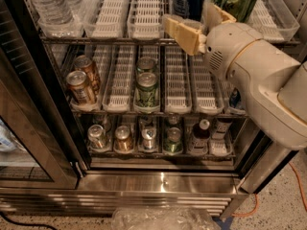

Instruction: Pick pepsi can from top shelf of fridge

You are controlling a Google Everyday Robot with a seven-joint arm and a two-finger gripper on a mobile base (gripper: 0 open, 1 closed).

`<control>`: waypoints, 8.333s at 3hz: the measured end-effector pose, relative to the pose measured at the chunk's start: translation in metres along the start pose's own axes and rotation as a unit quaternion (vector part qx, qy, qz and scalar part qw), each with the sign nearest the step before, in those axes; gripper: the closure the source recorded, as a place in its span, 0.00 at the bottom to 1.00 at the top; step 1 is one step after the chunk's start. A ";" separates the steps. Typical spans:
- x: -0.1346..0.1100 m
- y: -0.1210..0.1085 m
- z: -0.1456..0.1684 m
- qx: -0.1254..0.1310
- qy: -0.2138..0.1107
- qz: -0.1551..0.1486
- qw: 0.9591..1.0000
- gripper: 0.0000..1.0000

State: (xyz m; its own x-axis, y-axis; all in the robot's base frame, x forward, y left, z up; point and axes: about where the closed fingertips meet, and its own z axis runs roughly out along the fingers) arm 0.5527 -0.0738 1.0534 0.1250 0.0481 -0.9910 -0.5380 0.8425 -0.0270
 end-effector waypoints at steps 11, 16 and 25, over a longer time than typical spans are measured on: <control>0.000 -0.019 0.014 0.024 0.018 -0.041 0.999 0.33; -0.003 -0.016 0.034 0.009 0.010 -0.026 1.000 0.19; -0.029 -0.019 0.022 0.011 -0.028 -0.091 0.995 1.00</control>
Offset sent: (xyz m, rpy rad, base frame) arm 0.0000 0.0000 0.0000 0.0000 0.0000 0.0000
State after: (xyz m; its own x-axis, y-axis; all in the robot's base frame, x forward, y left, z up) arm 0.5774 -0.0795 1.0856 0.2659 -0.0765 -0.9610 -0.4833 0.8519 -0.2015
